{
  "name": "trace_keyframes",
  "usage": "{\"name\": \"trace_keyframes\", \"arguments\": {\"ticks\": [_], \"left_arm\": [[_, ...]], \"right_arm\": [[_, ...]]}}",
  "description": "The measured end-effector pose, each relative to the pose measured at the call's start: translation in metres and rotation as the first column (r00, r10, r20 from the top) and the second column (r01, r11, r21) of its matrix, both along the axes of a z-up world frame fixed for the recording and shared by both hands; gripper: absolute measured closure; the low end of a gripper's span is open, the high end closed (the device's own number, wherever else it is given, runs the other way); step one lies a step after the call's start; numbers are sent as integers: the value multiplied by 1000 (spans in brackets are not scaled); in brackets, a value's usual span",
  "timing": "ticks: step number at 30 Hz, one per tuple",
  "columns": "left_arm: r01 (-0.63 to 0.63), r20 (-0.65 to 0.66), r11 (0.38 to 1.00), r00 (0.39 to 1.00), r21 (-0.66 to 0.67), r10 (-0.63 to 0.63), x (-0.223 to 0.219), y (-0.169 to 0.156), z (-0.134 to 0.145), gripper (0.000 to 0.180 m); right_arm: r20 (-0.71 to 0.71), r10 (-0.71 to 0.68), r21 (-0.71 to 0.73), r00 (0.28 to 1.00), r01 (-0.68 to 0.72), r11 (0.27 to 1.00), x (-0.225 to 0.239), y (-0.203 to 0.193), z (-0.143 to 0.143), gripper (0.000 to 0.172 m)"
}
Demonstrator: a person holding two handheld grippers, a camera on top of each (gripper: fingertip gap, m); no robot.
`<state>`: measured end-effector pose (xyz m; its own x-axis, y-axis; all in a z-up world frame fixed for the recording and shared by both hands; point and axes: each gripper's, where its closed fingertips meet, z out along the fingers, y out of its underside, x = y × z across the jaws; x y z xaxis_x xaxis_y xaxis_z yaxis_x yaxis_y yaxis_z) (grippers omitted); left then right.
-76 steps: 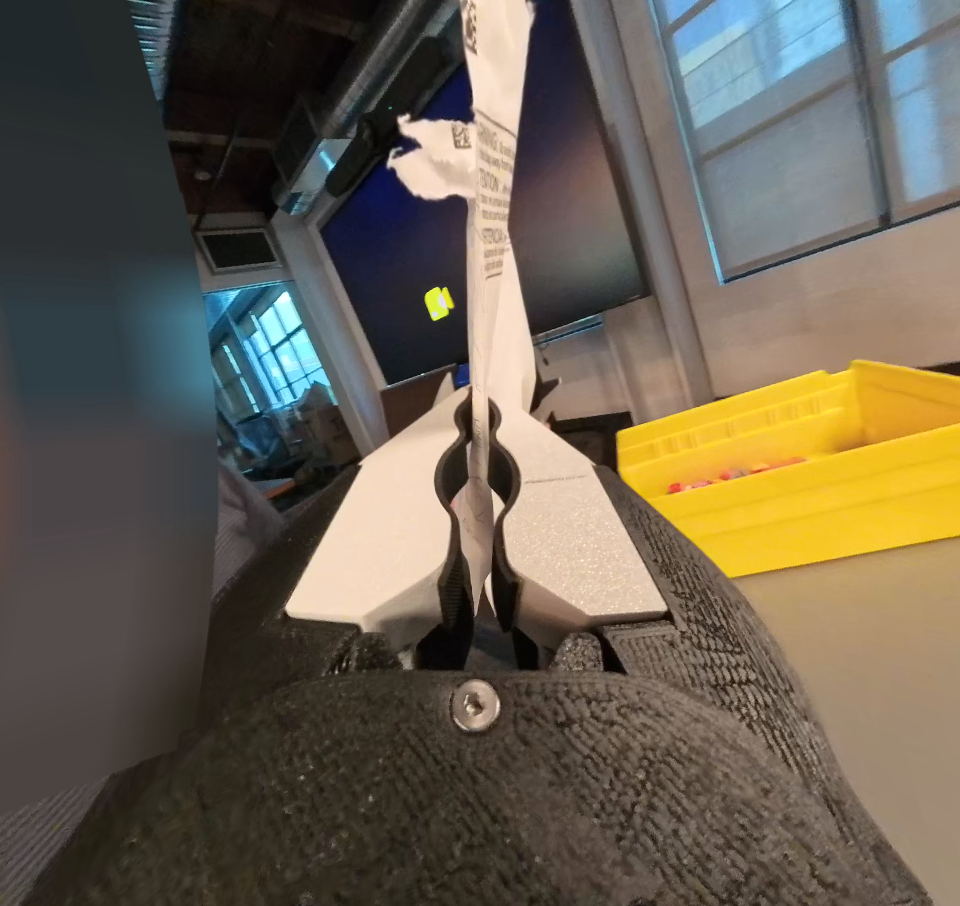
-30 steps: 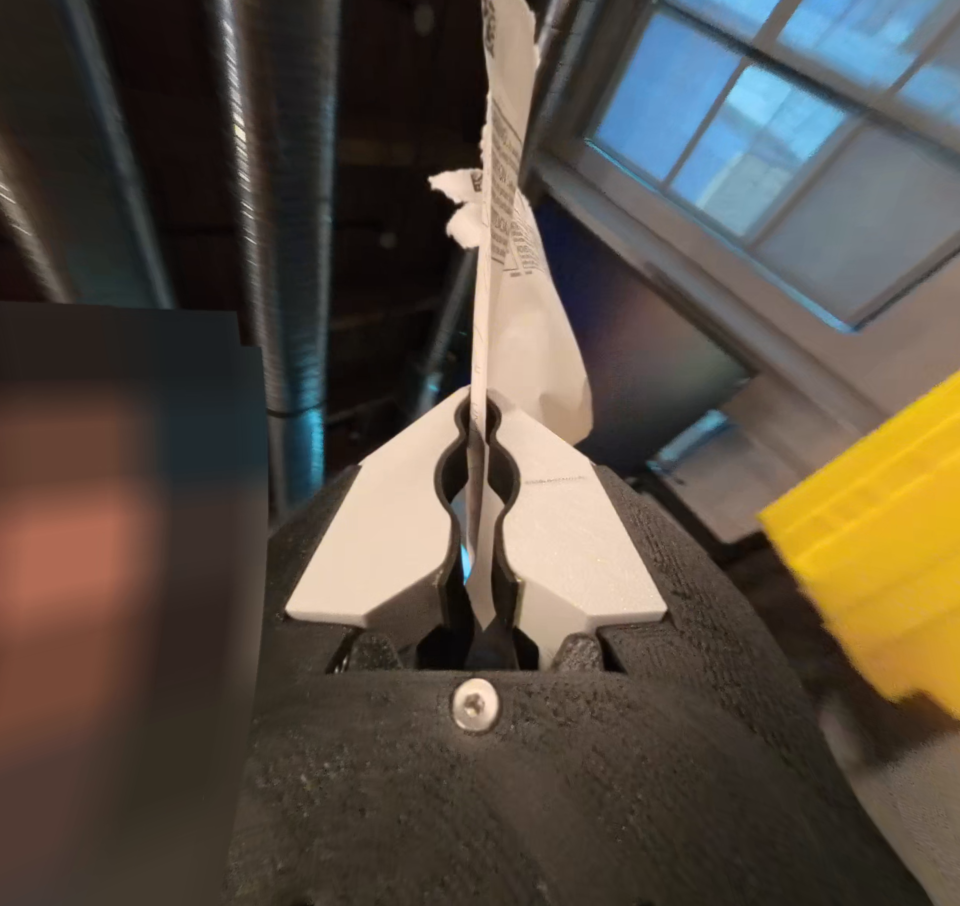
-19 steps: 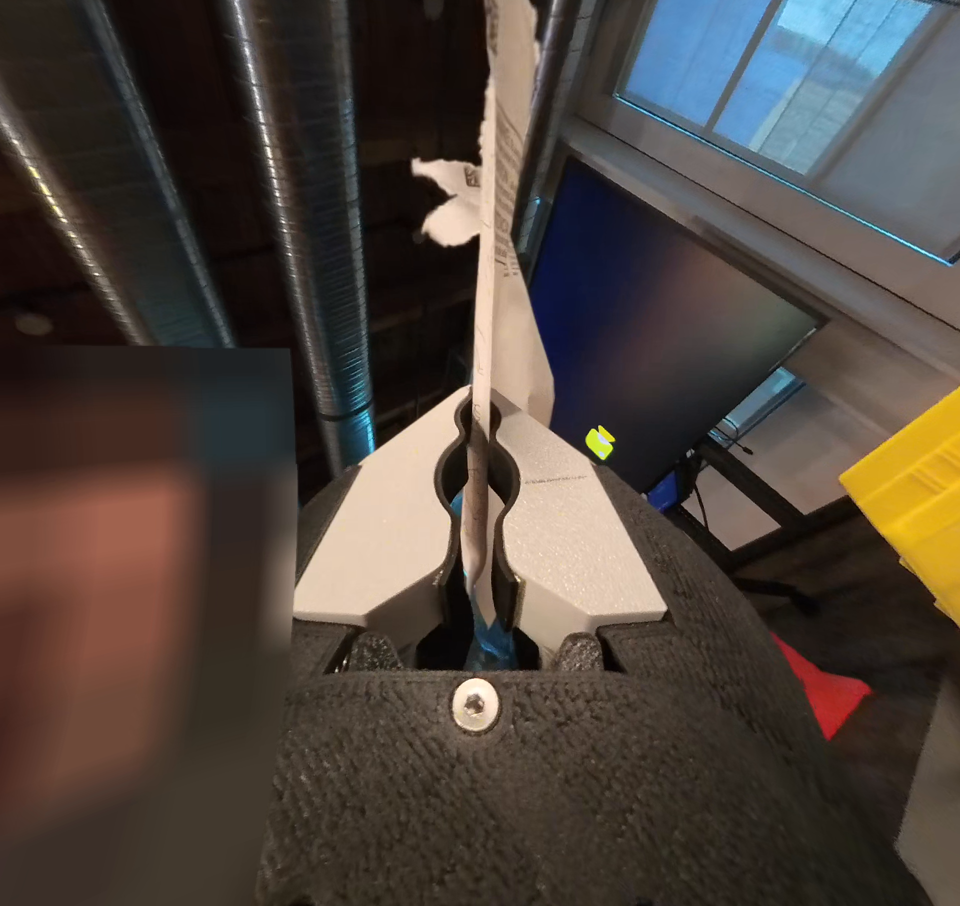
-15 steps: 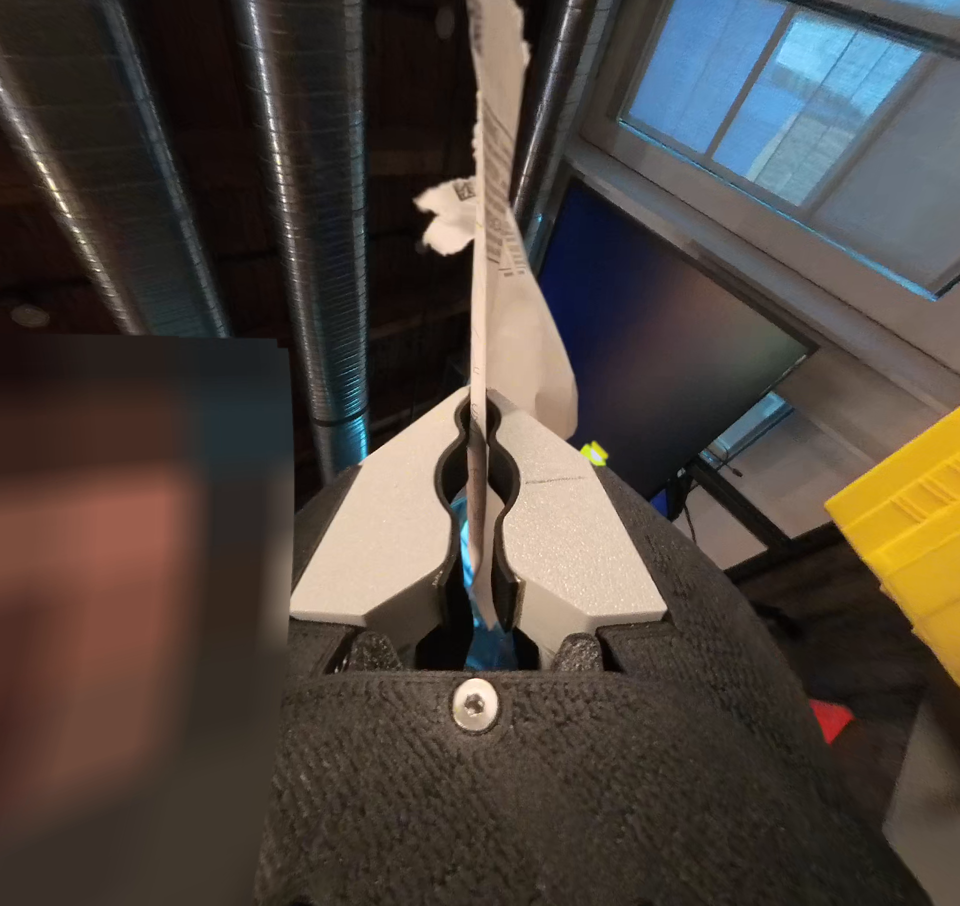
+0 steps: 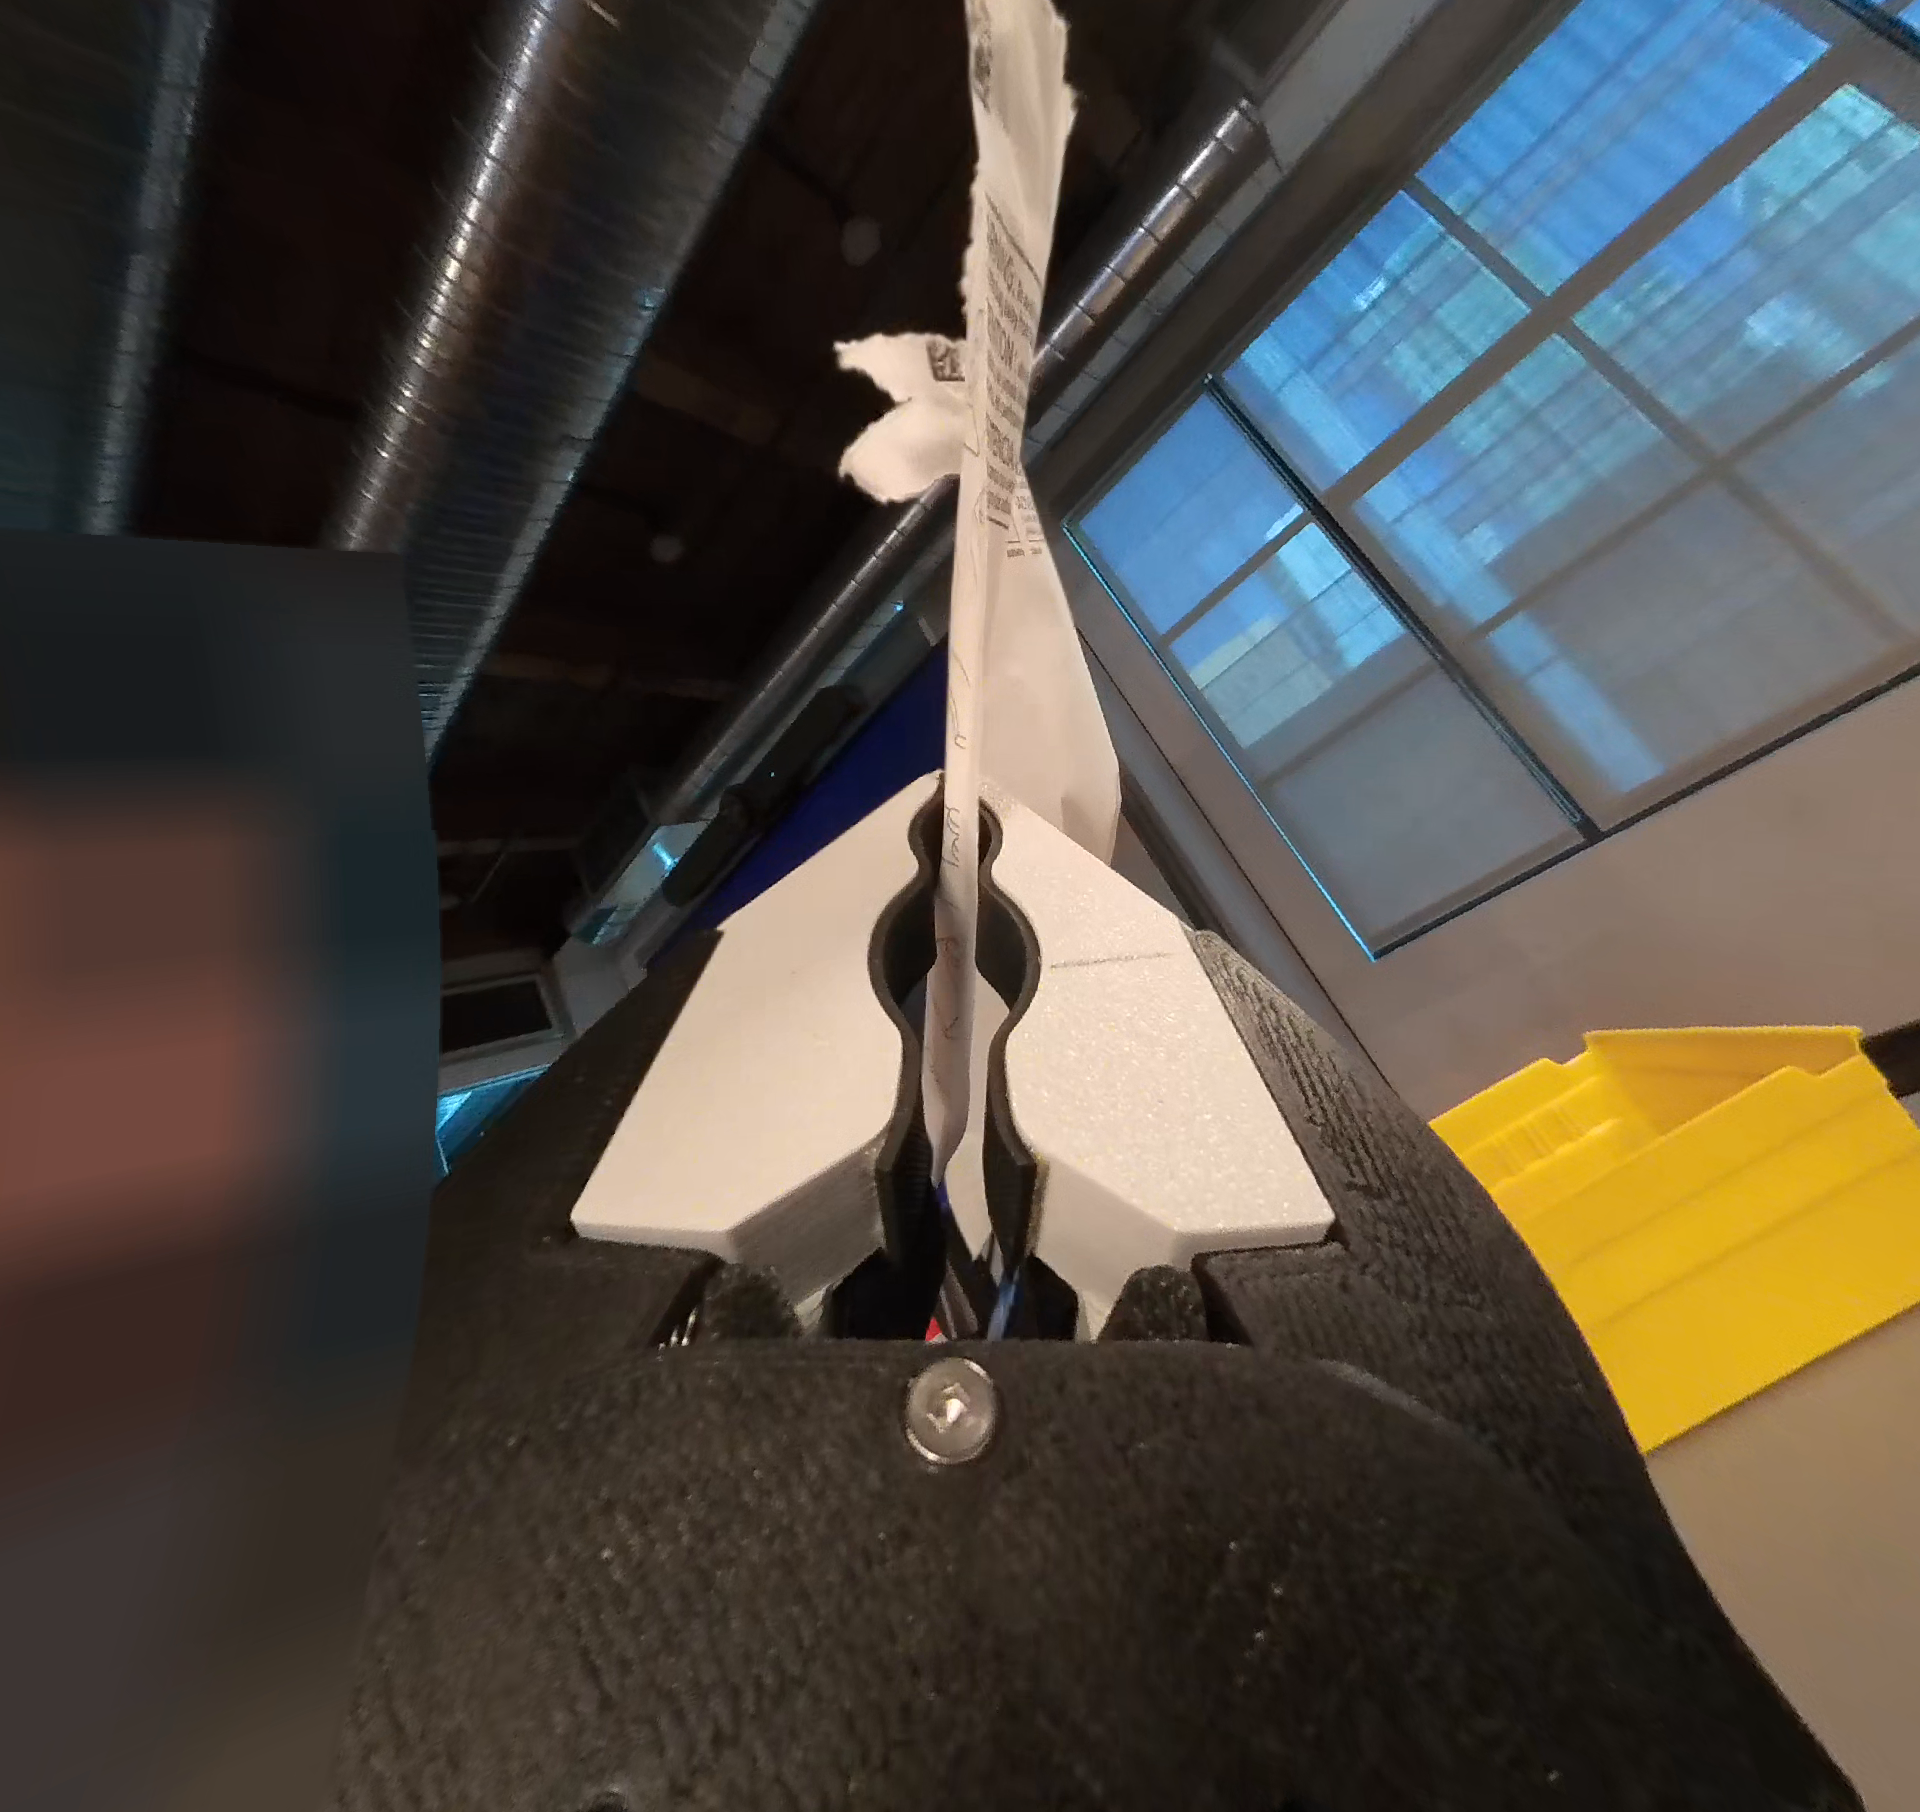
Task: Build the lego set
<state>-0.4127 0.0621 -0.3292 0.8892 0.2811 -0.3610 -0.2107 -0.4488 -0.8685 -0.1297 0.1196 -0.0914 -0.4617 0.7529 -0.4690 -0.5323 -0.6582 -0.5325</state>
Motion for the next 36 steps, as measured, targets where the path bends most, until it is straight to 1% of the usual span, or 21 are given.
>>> {"name": "trace_keyframes", "arguments": {"ticks": [1, 2, 3, 5, 7, 10, 14, 18, 20, 23, 25, 27, 28, 29, 30, 31, 33, 34, 35, 36], "left_arm": [[28, -1, 1000, 1000, -11, -28, 6, 1, 0, 177], [55, 34, 998, 998, -8, -55, 13, 3, -1, 178], [80, 41, 997, 996, -11, -79, 21, 2, -1, 178], [125, 21, 992, 992, -27, -124, 38, -1, -2, 177], [204, 41, 979, 978, -25, -203, 63, -8, -2, 177], [316, 76, 949, 947, -18, -313, 101, -24, -4, 179], [446, 168, 895, 881, 13, -441, 151, -46, -5, 180], [499, 180, 866, 850, 29, -495, 193, -54, -6, 179], [489, 184, 871, 853, 48, -489, 209, -51, -6, 179], [488, 177, 872, 857, 21, -484, 222, -48, -5, 177], [512, 173, 855, 837, 87, -519, 224, -46, 15, 147], [524, 179, 822, 807, 221, -563, 218, -44, 48, 127], [517, 175, 803, 797, 296, -578, 211, -43, 68, 120], [494, 155, 788, 803, 368, -576, 199, -43, 89, 114], [461, 106, 776, 828, 430, -551, 183, -42, 108, 111], [428, 28, 769, 866, 475, -499, 165, -43, 126, 110], [366, -150, 767, 928, 527, -340, 129, -49, 156, 107], [366, -251, 766, 929, 528, -271, 118, -53, 167, 103], [381, -366, 769, 908, 513, -205, 110, -57, 176, 98], [400, -485, 776, 863, 487, -141, 104, -61, 183, 96]], "right_arm": [[1, 1, 2, 1000, -1, 1000, 1, 0, 0, 172], [7, 0, 5, 1000, 0, 1000, 1, 0, 0, 172], [13, 0, 8, 1000, 0, 1000, 0, 0, 0, 172], [21, 5, 14, 1000, -5, 1000, -1, -1, -1, 172], [28, 9, 21, 1000, -10, 1000, -1, -2, -1, 172], [39, 7, 30, 999, -8, 1000, -1, -3, -1, 172], [41, -2, 34, 999, 1, 999, 2, -2, -1, 172], [43, -11, 35, 999, 9, 999, 5, 0, -1, 172], [42, -11, 38, 999, 10, 999, 5, -1, 0, 172], [37, -6, 39, 999, 5, 999, 6, -2, 1, 172], [28, 6, 34, 1000, -7, 999, 7, -2, 2, 172], [24, 32, 19, 999, -32, 999, 4, -3, 2, 172], [25, 51, 13, 998, -51, 999, 1, -5, 1, 172], [29, 71, 7, 997, -71, 997, -2, -6, 0, 172], [39, 89, 0, 995, -90, 996, -6, -8, -1, 172], [53, 109, -5, 993, -109, 994, -11, -10, -3, 172], [78, 149, -7, 986, -149, 989, -17, -15, -6, 172], [101, 166, -6, 981, -166, 986, -21, -17, -9, 172], [130, 176, -1, 976, -177, 984, -23, -19, -12, 172], [160, 183, 7, 970, -186, 982, -26, -21, -14, 172]]}}
